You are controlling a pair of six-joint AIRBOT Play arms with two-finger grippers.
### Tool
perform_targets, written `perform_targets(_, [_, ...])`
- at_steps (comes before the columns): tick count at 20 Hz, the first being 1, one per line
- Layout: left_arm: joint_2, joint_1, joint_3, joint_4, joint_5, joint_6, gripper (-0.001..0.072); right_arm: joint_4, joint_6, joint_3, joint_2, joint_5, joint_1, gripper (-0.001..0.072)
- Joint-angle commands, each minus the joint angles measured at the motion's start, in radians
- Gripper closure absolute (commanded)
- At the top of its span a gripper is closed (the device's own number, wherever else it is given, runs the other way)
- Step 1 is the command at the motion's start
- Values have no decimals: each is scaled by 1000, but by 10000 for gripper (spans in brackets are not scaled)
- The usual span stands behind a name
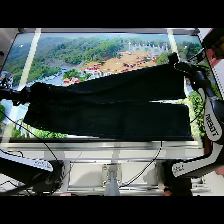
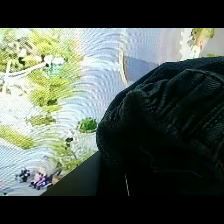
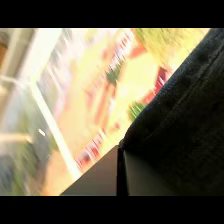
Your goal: Fold the clothes and pants, and hang the long-sleeved shirts on hangers.
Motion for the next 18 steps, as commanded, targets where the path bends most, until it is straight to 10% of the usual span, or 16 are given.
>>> perform_targets(1, [-1,0,0,-13,-6,0,634,-4,107,1,-63,221,33,694])
perform_targets(3, [-2,0,0,-13,-5,0,634,-27,106,1,-82,268,32,645])
perform_targets(5, [-2,0,0,-13,-6,0,634,-58,101,1,-84,266,30,234])
perform_targets(6, [-2,0,0,-13,-7,0,634,-76,101,1,-81,262,30,188])
perform_targets(18, [-1,21,0,-13,142,3,634,-364,-211,1,-6,-244,12,262])
